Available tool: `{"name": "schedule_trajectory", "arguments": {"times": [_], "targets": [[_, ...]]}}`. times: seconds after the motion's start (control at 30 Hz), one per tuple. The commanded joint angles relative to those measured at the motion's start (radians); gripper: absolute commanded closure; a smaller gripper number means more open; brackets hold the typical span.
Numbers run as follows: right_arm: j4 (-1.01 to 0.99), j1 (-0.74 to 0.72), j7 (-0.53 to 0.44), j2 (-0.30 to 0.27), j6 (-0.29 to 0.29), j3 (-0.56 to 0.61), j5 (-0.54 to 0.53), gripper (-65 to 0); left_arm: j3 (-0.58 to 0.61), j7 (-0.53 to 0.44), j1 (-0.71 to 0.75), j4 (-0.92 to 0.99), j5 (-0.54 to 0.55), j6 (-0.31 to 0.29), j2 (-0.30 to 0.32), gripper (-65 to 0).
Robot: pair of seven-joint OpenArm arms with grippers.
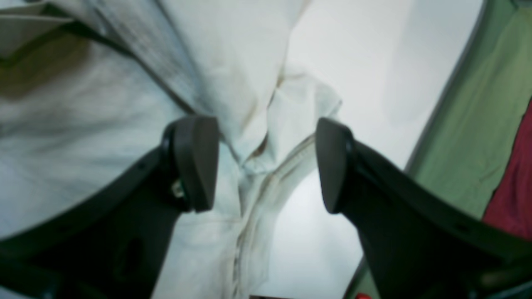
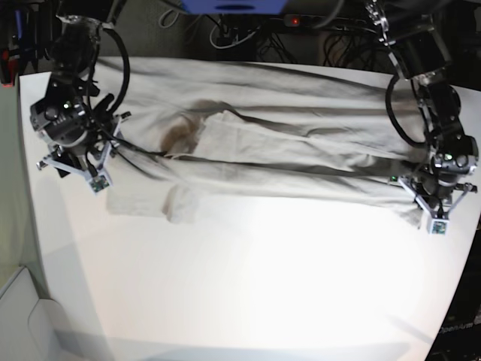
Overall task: Layout the t-shirt on the table in an organized manner, then fold the t-shirt properly
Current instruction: 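Lay the hem edge over the folded strip and pull it taut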
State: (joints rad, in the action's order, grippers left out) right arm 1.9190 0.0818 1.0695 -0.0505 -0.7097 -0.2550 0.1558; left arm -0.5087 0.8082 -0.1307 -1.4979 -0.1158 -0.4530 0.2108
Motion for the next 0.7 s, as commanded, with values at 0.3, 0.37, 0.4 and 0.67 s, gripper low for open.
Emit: {"name": "schedule_trajectory", "arguments": {"times": [0.3,0.37,0.4,0.67], "targets": [[-0.063,-0.014,-0.016,0.022,0.012,-0.002,-0.002,-37.2,-0.003,-0.023,-0.024,-0.014,0.003,0.004,0.012,-0.1],[-0.068,-0.014,-0.016,0.022,0.012,-0.002,-0.002,-37.1,-0.003,-0.023,-0.024,-0.014,0.003,0.004,0.012,-0.1],[-0.068,-0.014,-0.016,0.024,0.012,-0.002,-0.002,-37.1,-0.003,-0.023,-0.024,-0.014,0.003,0.004,0.012,-0.1],[-0.108,-0.014,-0.070,0.027,0.012,0.000,-0.002,-19.6,-0.003,-0.023,-0.024,-0.014,0.003,0.004,0.011,-0.1]]}}
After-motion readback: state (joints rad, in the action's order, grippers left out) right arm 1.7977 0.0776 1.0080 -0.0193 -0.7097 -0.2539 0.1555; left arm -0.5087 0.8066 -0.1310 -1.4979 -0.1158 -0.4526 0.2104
